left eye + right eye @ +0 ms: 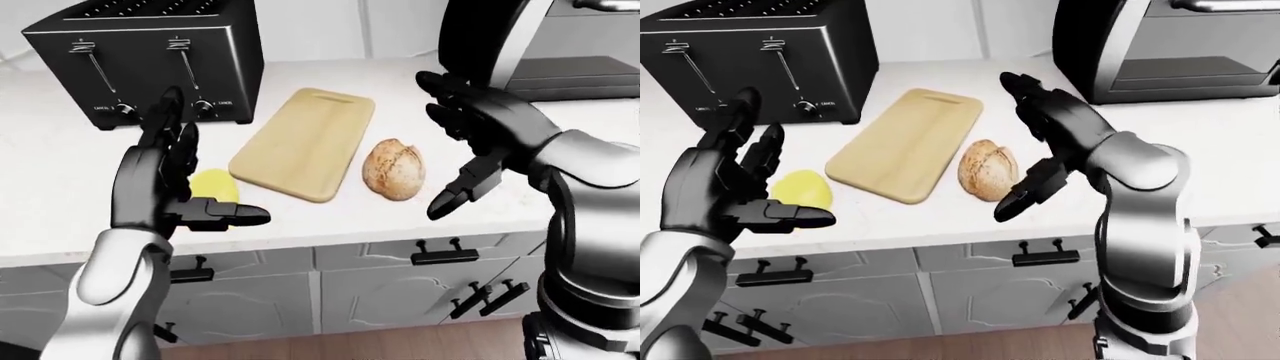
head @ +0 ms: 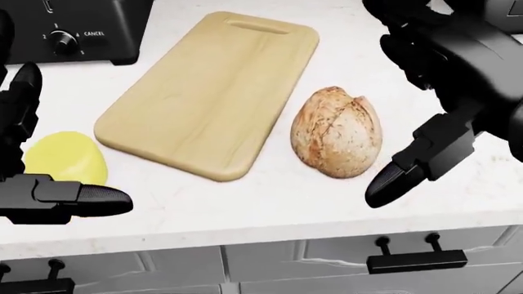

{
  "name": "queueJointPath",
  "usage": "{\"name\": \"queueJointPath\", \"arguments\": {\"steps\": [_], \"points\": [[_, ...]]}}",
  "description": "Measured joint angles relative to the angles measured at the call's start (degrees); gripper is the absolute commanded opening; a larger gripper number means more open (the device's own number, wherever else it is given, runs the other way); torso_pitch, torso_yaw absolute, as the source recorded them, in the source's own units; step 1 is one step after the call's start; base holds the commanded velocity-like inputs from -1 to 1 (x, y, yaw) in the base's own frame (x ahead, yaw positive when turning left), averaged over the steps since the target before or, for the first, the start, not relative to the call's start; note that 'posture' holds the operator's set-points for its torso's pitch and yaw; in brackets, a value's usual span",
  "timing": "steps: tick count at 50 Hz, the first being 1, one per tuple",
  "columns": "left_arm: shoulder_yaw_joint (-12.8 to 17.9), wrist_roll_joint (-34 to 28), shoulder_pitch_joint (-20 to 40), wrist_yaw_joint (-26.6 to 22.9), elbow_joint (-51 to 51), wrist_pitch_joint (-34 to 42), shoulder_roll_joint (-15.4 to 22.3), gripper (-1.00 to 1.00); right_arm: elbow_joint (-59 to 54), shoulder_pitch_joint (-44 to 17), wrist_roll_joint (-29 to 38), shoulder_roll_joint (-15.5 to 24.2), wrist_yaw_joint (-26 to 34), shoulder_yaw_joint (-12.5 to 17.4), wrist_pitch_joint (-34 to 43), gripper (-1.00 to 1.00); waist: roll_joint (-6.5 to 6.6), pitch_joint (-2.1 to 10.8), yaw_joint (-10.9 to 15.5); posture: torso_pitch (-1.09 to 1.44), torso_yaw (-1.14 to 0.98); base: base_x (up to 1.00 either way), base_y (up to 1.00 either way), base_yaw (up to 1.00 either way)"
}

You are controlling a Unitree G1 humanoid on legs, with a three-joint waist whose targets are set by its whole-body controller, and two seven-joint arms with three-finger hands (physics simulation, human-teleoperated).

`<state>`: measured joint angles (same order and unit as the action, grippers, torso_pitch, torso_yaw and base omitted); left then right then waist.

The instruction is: Place the bread and cheese on the cutting board.

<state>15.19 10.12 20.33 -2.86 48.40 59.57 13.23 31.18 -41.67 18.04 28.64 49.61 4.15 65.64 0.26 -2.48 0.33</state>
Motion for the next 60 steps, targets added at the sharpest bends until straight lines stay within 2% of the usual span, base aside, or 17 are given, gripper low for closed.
{"name": "queueJointPath", "arguments": {"steps": [3, 7, 12, 17, 24, 36, 48, 60], "points": [[0.25, 0.07, 0.17, 0.1, -0.08, 0.06, -0.05, 1.0, -3.24, -0.26, 2.75, -1.77, 3.05, 0.5, -4.19, 1.0, 0.32, 0.05, -0.27, 0.0, 0.0, 0.0, 0.0, 0.0], [0.06, 0.46, 0.35, 0.03, 0.09, 0.29, 0.08, 1.0, -8.7, -2.84, 5.35, -2.04, 7.42, 0.6, -6.54, 1.0, 0.68, 0.1, -0.43, 0.0, 0.0, 0.0, 0.0, 0.0], [0.23, 0.56, 0.28, 0.0, -0.28, -0.02, 0.28, 1.0, -14.36, -4.46, 8.02, -2.77, 9.68, 1.17, -13.13, 1.0, 0.81, 0.26, -0.57, 0.0, 0.0, 0.0, 0.0, 0.0], [0.43, 0.59, 0.49, 0.09, -0.28, 0.22, 0.44, 1.0, -21.06, -7.46, 11.97, -2.39, 12.87, 0.01, -20.5, 1.0, 0.96, 0.19, -0.74, 0.0, 0.0, 0.0, 0.0, 0.0], [0.71, 0.63, -0.16, 0.0, -0.35, -0.3, 0.42, 1.0, -25.61, -10.21, 17.89, -3.0, 17.97, 0.27, -29.93, 1.0, 1.0, 0.2, -0.86, 0.0, 0.0, 0.0, 0.0, 0.0], [1.1, 0.8, -0.85, -0.19, -0.09, -0.68, 0.44, 1.0, -34.4, -15.77, 22.6, -3.29, 21.19, 0.49, -39.5, 1.0, 1.06, 0.11, -0.97, 0.0, 0.0, 0.0, 0.0, 0.0], [1.36, 0.77, -1.53, -0.29, 0.22, -0.96, 0.33, 1.0, -32.6, -11.74, 26.19, -4.01, 23.67, -0.06, -50.25, 1.0, 1.01, -0.13, -0.94, 0.0, 0.0, 0.0, 0.0, 0.0], [1.92, 1.01, -2.12, -0.49, 0.26, -1.47, 0.31, 1.0, -32.84, -12.59, 28.79, -4.73, 26.39, 0.31, -55.84, 1.0, 1.06, -0.1, -1.11, 0.0, 0.0, 0.0, 0.0, 0.0]]}}
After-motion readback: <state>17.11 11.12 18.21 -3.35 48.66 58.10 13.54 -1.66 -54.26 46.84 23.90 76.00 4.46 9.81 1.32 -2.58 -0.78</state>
